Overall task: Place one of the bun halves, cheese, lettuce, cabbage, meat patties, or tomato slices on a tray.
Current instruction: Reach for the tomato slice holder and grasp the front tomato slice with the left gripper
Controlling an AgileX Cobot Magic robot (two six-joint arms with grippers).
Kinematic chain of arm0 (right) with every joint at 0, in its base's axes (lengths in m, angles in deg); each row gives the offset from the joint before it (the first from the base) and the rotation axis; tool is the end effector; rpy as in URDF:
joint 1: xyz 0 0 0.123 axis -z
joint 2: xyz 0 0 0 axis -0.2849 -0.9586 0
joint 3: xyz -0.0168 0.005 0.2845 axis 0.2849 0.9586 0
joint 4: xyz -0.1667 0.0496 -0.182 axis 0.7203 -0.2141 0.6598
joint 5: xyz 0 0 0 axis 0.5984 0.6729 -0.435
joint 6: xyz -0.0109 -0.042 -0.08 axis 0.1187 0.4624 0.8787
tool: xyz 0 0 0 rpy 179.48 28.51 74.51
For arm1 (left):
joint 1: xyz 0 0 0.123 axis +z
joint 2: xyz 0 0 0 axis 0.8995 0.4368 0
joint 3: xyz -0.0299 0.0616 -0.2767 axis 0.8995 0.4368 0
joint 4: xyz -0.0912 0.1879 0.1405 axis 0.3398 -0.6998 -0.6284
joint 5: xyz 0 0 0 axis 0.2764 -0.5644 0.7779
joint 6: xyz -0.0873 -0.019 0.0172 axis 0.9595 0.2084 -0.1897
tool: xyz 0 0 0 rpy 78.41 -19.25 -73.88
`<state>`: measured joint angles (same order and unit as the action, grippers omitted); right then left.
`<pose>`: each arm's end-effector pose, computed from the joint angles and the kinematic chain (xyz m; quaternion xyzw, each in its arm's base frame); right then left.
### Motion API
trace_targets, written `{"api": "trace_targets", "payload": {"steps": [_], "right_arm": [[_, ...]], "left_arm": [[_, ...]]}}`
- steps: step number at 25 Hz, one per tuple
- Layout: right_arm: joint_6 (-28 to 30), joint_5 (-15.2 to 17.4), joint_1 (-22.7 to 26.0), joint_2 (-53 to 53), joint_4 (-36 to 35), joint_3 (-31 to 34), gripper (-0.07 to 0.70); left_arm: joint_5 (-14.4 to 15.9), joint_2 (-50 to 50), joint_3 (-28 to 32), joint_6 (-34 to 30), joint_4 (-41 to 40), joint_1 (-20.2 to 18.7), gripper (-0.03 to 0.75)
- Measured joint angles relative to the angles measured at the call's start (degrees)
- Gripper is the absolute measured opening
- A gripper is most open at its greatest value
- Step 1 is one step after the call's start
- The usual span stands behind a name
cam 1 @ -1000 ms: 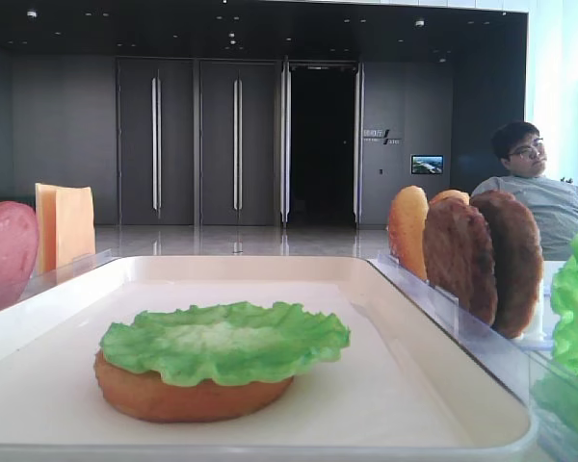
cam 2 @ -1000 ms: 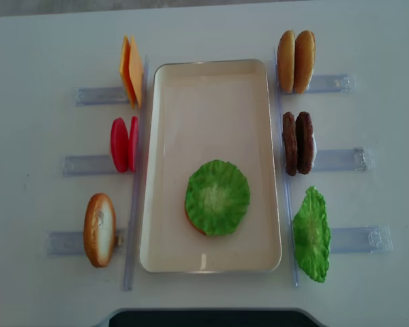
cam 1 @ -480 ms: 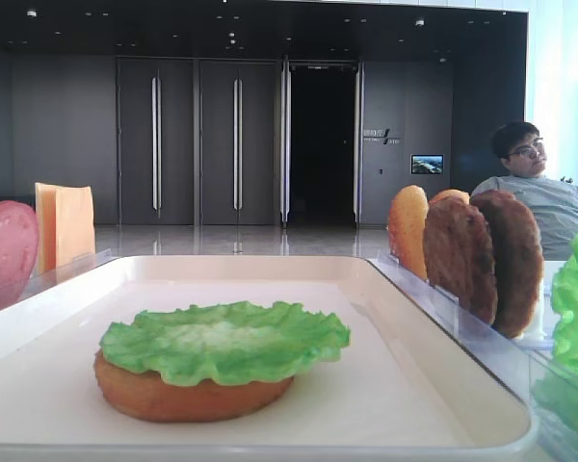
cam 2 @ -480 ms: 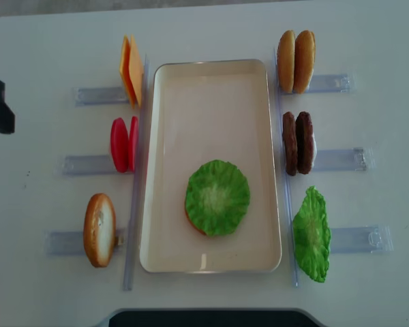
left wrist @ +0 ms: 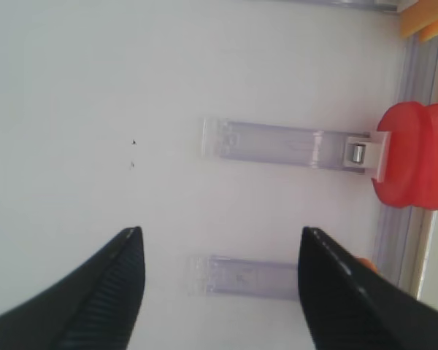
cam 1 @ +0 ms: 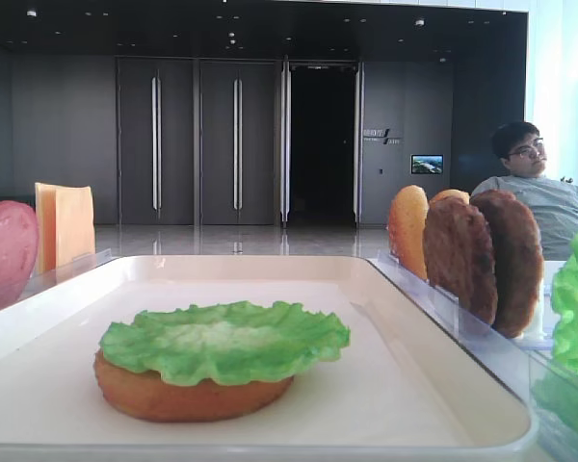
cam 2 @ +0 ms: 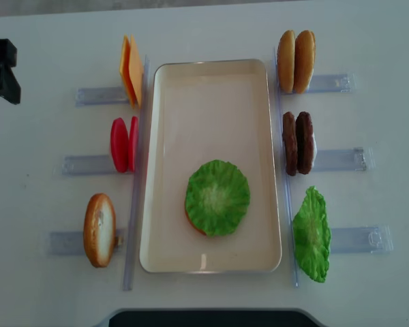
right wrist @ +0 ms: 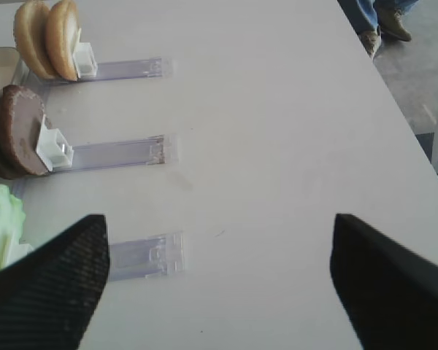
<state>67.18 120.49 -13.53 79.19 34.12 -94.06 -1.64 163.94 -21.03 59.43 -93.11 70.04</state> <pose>-0.0101 0.0024 0.2732 0.0177 0.8677 -0.0047 0.4967 0.2655 0.0325 0.3349 -0.0652 0.9862 0.0326 0.1487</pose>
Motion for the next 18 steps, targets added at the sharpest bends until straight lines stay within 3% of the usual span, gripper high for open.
{"api": "trace_targets", "payload": {"steps": [12,15,18], "right_arm": [[0.0,0.0,0.0,0.0,0.0,0.0,0.584],[0.0,0.0,0.0,0.0,0.0,0.0,0.584],[0.0,0.0,0.0,0.0,0.0,0.0,0.584]], "left_arm": [[0.0,1.9,-0.9,2.4,0.7,-0.1,0.503],[0.0,1.9,-0.9,3.7,-0.3,-2.8,0.503],[0.0,1.9,-0.9,7.1,-2.4,-8.7,0.503]]}}
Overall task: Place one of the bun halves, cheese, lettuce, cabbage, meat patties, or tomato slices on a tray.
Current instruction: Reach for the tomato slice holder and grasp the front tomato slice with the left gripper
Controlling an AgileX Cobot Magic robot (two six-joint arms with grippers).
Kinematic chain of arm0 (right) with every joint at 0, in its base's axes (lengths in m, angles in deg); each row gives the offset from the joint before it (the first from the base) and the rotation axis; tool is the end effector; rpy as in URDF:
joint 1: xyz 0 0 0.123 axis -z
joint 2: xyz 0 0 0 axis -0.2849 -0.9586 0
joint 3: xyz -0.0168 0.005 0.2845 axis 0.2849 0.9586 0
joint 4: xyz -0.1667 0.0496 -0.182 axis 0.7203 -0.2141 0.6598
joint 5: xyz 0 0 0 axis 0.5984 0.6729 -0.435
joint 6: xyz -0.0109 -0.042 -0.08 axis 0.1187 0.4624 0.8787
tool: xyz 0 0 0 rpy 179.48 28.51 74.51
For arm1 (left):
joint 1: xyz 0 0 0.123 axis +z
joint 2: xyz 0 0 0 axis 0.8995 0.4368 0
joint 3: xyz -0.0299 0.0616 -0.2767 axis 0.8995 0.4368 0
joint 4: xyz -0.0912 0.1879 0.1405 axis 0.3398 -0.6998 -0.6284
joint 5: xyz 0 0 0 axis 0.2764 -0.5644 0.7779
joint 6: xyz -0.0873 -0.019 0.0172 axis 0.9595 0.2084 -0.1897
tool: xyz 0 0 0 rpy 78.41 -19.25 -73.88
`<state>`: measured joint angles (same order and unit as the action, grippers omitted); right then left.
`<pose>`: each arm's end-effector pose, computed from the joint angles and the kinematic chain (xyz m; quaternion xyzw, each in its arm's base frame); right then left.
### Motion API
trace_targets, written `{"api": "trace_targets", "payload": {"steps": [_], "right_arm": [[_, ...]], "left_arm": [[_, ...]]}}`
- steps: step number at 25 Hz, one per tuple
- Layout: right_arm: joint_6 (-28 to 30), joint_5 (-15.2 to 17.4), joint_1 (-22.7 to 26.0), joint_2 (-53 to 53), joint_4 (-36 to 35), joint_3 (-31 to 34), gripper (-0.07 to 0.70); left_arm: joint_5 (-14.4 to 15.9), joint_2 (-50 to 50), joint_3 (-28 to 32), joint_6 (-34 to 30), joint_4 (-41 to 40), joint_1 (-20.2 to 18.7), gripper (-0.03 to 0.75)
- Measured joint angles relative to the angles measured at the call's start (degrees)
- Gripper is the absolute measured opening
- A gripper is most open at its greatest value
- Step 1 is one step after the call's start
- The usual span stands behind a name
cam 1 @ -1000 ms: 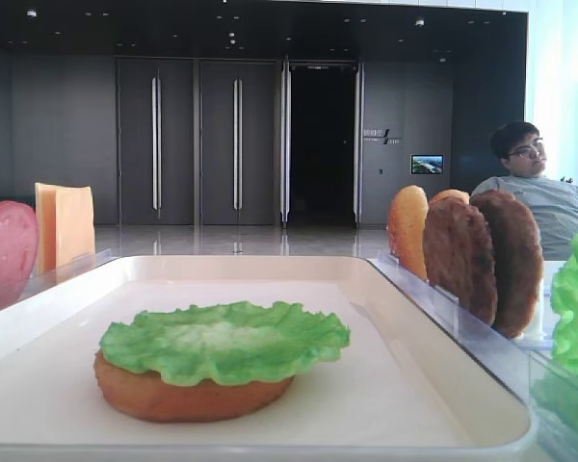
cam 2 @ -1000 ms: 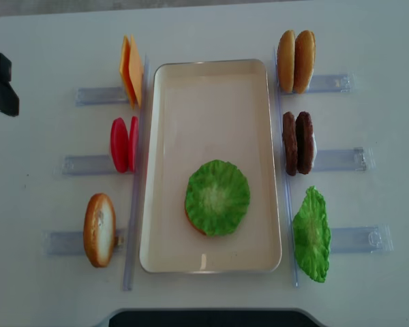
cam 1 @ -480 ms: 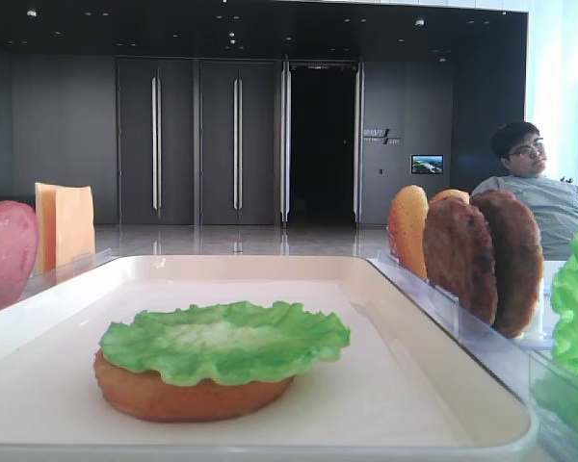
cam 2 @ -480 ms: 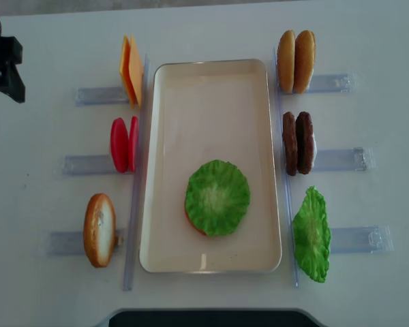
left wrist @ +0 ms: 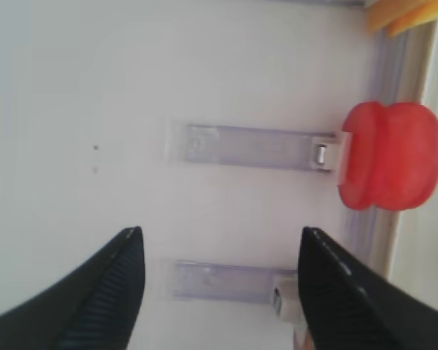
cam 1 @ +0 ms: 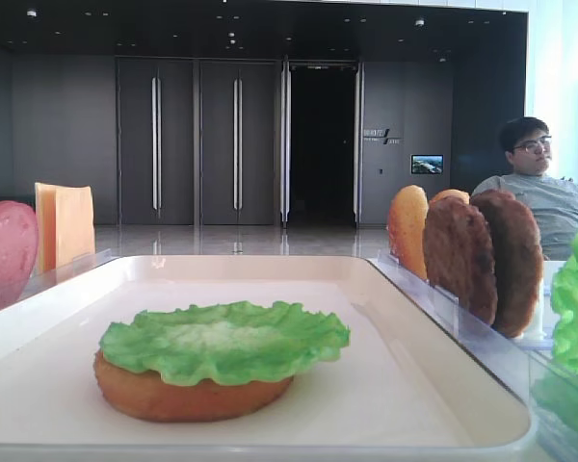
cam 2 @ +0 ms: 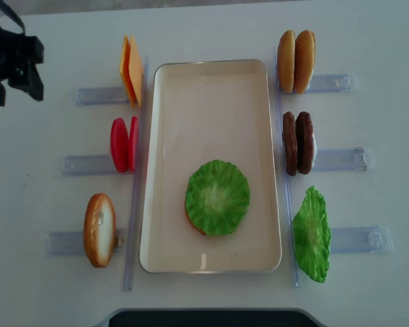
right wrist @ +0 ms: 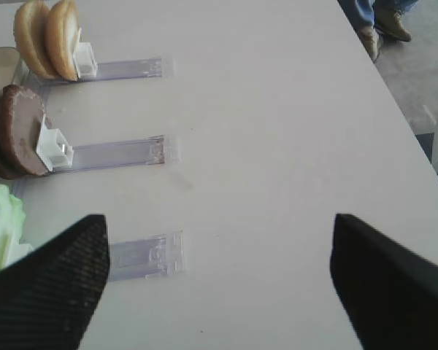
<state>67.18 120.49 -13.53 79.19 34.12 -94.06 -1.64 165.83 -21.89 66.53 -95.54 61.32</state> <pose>-0.0101 0.0024 0.2732 0.0177 0.8677 -0.0047 0.4967 0.2756 -0.0049 0.3304 -0.0470 0.9878 0.0334 0.1450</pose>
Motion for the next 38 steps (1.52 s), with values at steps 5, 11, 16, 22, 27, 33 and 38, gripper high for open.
{"api": "trace_targets", "payload": {"steps": [5,11,16,22,27,33,38], "right_arm": [[0.0,0.0,0.0,0.0,0.0,0.0,0.584],[0.0,0.0,0.0,0.0,0.0,0.0,0.584],[0.0,0.0,0.0,0.0,0.0,0.0,0.584],[0.0,0.0,0.0,0.0,0.0,0.0,0.584],[0.0,0.0,0.0,0.0,0.0,0.0,0.584],[0.0,0.0,0.0,0.0,0.0,0.0,0.584],[0.0,0.0,0.0,0.0,0.0,0.0,0.584]], "left_arm": [[0.0,0.1,0.0,7.7,-0.5,-9.9,0.503],[0.0,1.9,0.0,16.7,-1.5,-16.9,0.503],[0.0,4.8,-0.1,20.7,-1.6,-20.3,0.503],[-0.1,8.0,-0.1,25.1,-1.1,-21.6,0.503],[-0.3,9.8,-0.1,25.4,-1.0,-21.6,0.503],[-0.4,12.9,-1.7,25.5,-0.2,-21.6,0.503],[-0.6,16.5,-4.8,25.5,0.0,-21.6,0.503]]}}
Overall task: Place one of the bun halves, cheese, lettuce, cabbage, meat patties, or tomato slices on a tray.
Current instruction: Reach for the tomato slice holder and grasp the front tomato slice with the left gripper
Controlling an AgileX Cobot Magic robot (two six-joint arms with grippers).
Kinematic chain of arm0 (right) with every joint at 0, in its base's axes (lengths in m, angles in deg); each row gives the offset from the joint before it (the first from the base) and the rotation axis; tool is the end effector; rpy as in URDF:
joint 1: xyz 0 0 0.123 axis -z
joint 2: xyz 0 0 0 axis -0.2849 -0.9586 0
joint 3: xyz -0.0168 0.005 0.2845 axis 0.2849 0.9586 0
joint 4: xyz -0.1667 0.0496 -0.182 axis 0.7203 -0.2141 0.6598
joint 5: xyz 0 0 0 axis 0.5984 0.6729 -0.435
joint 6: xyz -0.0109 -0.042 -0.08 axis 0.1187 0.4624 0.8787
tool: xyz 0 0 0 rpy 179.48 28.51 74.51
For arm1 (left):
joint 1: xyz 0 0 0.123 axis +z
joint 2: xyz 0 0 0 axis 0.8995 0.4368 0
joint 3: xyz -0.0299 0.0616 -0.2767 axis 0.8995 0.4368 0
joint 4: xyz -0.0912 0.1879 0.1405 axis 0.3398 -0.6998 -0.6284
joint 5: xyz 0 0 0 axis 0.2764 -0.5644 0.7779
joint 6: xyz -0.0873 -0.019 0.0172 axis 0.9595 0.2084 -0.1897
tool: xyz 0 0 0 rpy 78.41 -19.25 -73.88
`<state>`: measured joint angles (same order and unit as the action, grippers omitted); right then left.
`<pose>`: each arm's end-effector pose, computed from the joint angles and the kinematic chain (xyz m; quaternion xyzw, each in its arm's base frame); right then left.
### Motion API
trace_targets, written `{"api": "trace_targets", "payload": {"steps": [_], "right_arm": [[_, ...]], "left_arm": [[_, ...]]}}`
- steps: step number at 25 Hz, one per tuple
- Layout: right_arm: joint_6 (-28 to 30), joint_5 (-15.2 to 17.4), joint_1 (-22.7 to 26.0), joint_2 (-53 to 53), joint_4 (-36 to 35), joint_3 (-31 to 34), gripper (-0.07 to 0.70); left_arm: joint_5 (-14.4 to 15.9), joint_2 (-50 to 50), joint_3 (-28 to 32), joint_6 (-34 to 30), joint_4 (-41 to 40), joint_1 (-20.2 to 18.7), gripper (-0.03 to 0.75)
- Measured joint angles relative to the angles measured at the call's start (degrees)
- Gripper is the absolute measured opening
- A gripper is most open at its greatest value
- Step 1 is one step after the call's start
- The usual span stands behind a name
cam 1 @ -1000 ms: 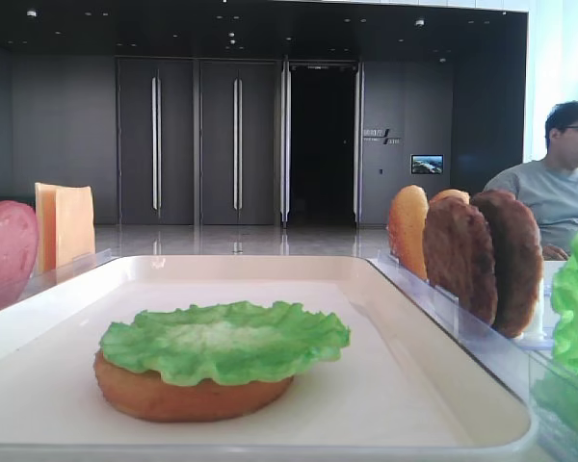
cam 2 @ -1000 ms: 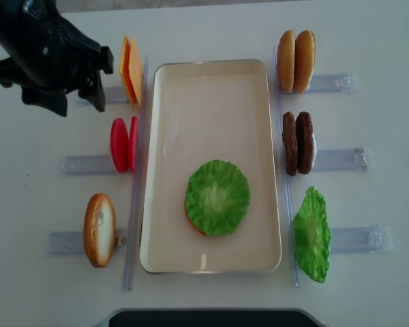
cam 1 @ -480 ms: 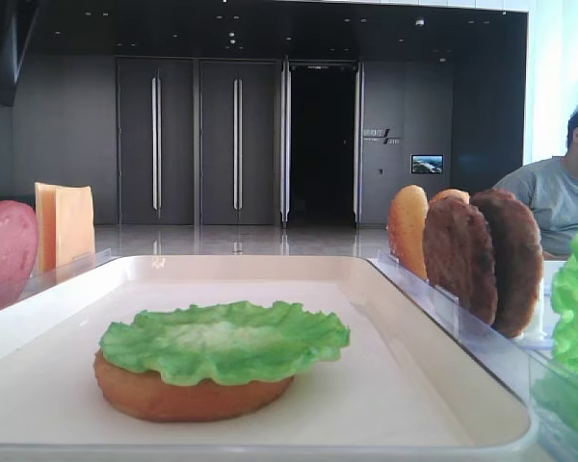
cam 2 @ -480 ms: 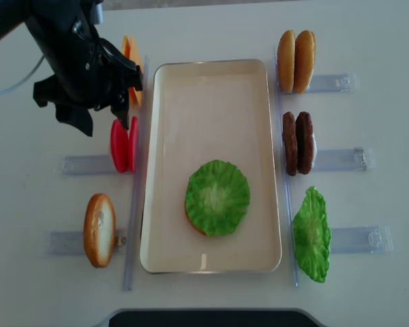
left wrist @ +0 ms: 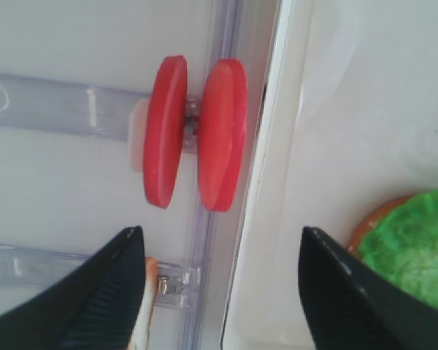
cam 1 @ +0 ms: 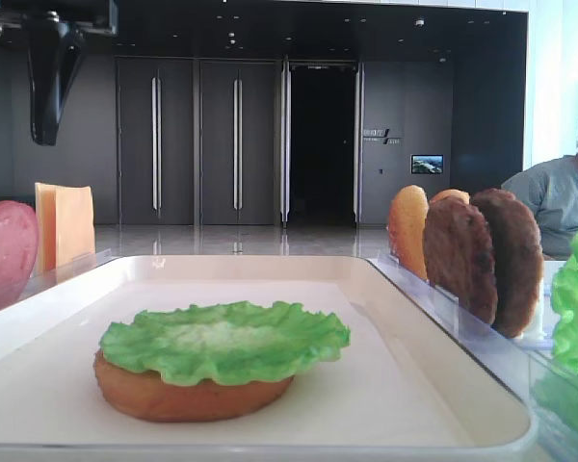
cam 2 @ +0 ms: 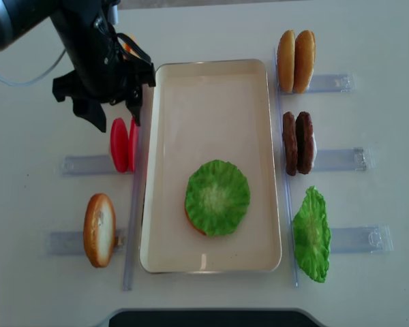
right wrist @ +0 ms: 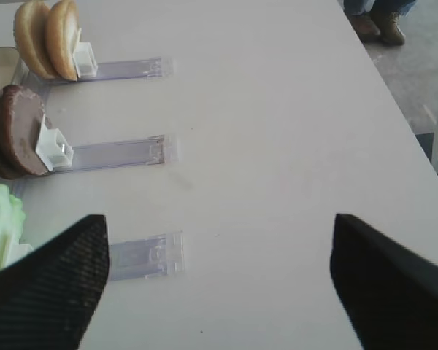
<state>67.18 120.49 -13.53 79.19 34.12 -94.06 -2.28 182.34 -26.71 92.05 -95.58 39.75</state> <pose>-0.0101 0.0024 0.2732 0.0177 0.8677 -0.0047 0.4967 0.3098 -0.1308 0.2647 -0.0766 0.9949 0.0192 0.0624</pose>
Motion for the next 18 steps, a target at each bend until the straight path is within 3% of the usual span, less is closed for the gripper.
{"api": "trace_targets", "payload": {"steps": [18], "right_arm": [[0.0,0.0,0.0,0.0,0.0,0.0,0.584]], "left_arm": [[-0.6,5.9,-1.7,-0.9,0.6,0.0,0.503]]}}
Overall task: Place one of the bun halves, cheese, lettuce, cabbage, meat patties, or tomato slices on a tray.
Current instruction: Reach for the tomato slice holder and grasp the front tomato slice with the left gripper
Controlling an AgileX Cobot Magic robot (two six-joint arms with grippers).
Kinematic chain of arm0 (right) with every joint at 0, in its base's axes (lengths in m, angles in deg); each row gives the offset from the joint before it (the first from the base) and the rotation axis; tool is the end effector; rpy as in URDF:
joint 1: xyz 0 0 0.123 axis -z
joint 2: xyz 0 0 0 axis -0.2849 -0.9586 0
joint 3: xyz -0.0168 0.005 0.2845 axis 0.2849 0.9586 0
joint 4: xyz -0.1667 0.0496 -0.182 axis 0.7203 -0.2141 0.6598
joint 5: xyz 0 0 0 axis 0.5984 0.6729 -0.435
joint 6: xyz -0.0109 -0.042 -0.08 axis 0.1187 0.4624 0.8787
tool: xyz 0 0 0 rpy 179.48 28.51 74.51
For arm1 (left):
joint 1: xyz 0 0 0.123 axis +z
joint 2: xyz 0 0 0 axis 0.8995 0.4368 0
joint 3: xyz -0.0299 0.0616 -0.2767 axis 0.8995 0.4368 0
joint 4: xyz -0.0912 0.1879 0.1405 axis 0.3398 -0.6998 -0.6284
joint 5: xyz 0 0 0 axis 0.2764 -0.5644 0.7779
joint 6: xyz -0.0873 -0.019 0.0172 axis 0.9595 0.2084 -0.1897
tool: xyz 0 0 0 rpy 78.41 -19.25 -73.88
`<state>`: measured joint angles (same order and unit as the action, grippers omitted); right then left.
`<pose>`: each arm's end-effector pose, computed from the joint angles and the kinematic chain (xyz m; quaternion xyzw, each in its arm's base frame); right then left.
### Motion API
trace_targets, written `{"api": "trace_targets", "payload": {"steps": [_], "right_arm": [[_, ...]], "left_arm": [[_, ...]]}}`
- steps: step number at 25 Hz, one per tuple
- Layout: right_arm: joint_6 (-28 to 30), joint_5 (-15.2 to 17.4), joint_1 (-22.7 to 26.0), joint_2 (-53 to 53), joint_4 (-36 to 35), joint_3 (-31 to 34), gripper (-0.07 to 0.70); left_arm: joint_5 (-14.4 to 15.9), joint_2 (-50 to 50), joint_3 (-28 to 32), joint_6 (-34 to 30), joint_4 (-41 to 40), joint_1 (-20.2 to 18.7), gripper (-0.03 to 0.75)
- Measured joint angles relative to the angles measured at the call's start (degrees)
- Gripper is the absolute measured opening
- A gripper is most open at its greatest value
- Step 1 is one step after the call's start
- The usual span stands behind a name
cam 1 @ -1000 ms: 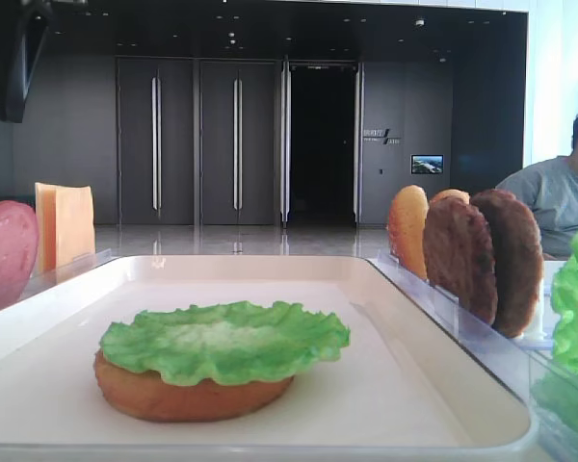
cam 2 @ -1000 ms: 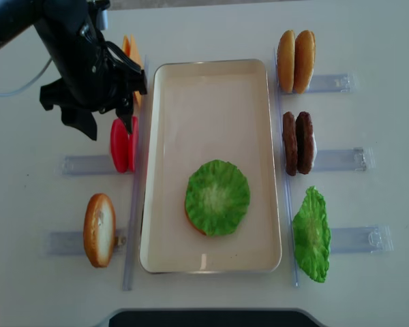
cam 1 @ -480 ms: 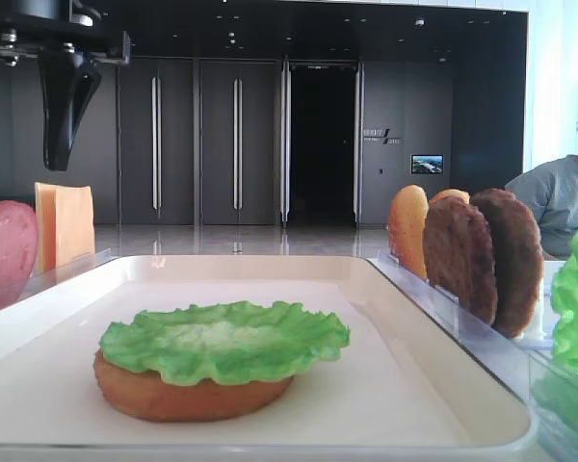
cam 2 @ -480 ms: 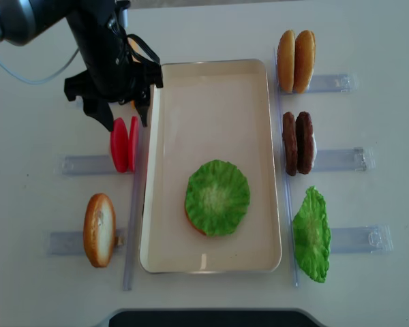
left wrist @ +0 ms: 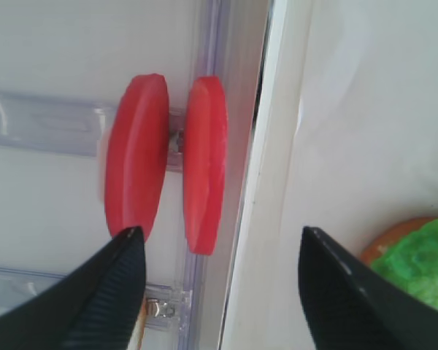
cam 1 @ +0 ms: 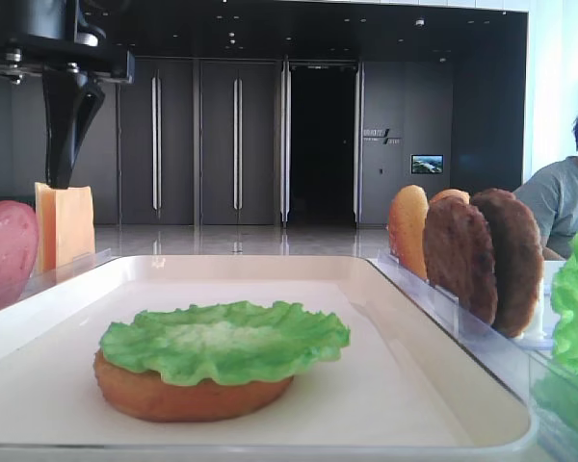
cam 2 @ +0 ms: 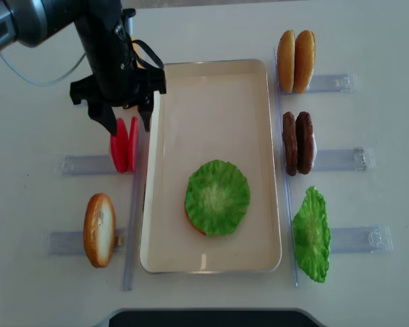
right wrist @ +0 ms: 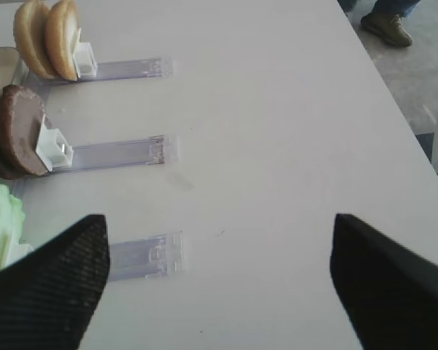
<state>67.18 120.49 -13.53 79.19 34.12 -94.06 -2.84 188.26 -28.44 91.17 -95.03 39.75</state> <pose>-0.0101 0.0024 0.2732 0.0177 0.8677 -0.0047 0.4967 0.3261 -0.1391 0.2365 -0.0687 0.9967 0.0306 0.0322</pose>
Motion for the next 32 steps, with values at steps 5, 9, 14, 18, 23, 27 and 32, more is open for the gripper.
{"api": "trace_targets", "payload": {"steps": [5,9,14,18,23,27,32], "right_arm": [[0.0,0.0,0.0,0.0,0.0,0.0,0.584],[0.0,0.0,0.0,0.0,0.0,0.0,0.584],[0.0,0.0,0.0,0.0,0.0,0.0,0.584],[0.0,0.0,0.0,0.0,0.0,0.0,0.584],[0.0,0.0,0.0,0.0,0.0,0.0,0.584],[0.0,0.0,0.0,0.0,0.0,0.0,0.584],[0.0,0.0,0.0,0.0,0.0,0.0,0.584]], "left_arm": [[-0.5,1.6,0.0,-0.2,0.4,0.0,0.503],[-1.0,2.7,0.0,-0.8,0.6,0.0,0.503],[-2.1,3.4,0.0,-1.3,0.6,0.0,0.503],[-3.7,3.4,0.0,-1.4,0.6,0.0,0.503],[-3.7,3.4,0.0,-1.5,-0.4,0.0,0.503],[-3.7,3.4,0.0,-2.6,-0.5,0.0,0.503],[-3.7,3.6,0.0,-2.9,-0.4,0.0,0.503]]}}
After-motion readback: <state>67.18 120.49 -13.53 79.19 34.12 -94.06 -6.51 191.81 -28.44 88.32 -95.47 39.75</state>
